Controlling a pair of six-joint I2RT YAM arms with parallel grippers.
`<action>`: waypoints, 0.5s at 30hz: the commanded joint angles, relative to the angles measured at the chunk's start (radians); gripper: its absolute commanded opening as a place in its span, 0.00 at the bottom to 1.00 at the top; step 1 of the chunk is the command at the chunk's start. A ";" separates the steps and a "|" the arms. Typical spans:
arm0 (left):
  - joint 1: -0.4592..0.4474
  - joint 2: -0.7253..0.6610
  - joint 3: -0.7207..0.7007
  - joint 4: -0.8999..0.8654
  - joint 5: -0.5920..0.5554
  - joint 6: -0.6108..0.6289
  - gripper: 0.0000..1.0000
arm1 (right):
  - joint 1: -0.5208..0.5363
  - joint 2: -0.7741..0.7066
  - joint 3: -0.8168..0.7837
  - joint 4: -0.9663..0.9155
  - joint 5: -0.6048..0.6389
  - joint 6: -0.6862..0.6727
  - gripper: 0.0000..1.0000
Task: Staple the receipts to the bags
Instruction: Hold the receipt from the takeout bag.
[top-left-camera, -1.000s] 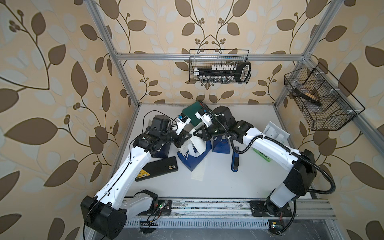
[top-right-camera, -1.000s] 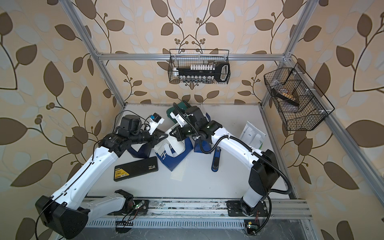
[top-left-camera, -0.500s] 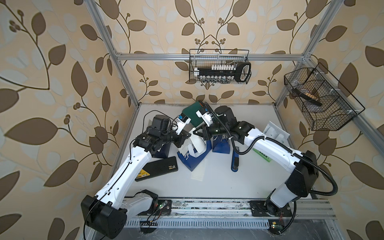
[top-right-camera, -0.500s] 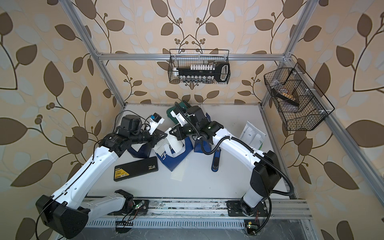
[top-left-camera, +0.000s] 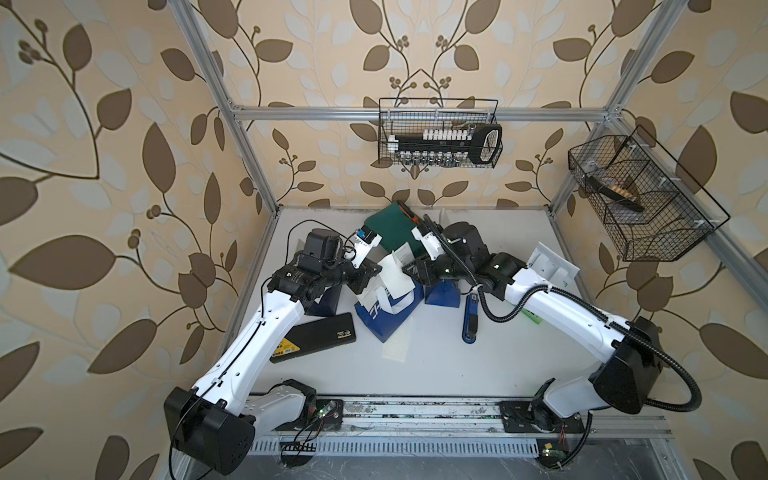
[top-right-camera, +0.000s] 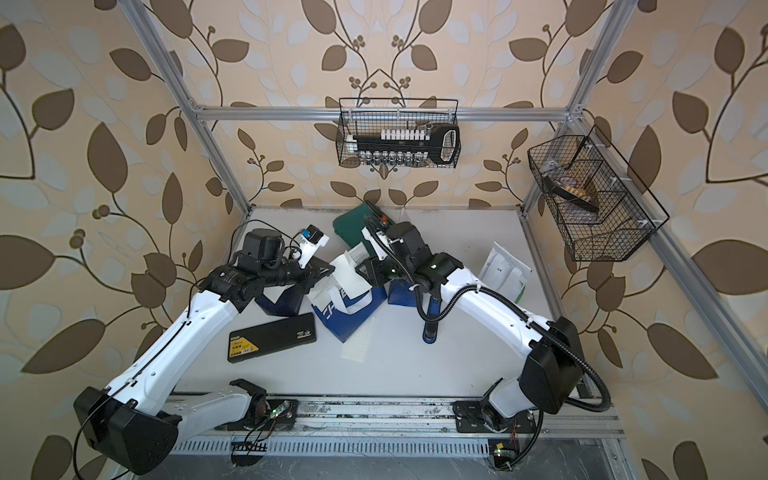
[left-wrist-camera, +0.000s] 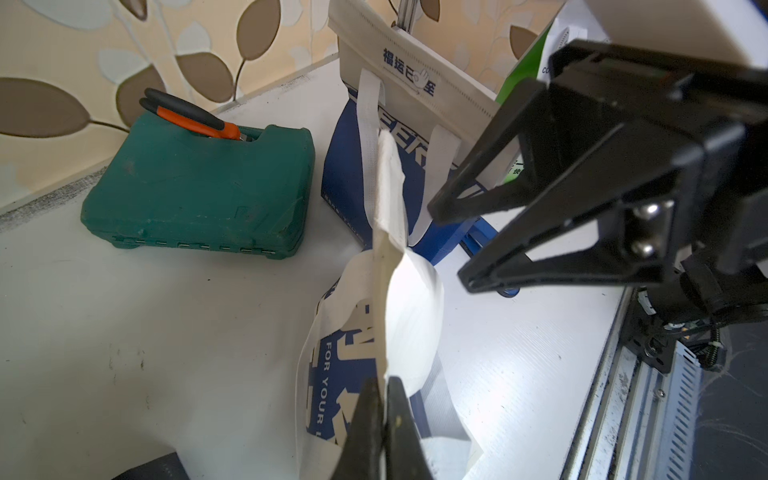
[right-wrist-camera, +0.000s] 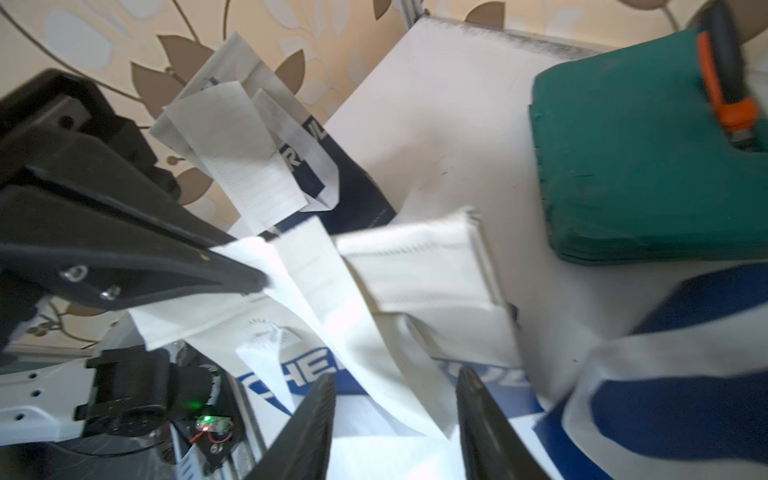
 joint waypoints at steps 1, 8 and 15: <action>0.000 0.009 0.008 0.003 -0.002 0.018 0.00 | -0.020 -0.045 -0.033 -0.003 0.052 -0.022 0.50; -0.001 0.018 0.017 -0.029 0.006 0.044 0.00 | -0.001 -0.002 0.095 0.025 -0.110 -0.119 0.56; -0.006 0.031 0.035 -0.044 0.002 0.050 0.00 | 0.003 0.089 0.271 -0.050 -0.143 -0.239 0.54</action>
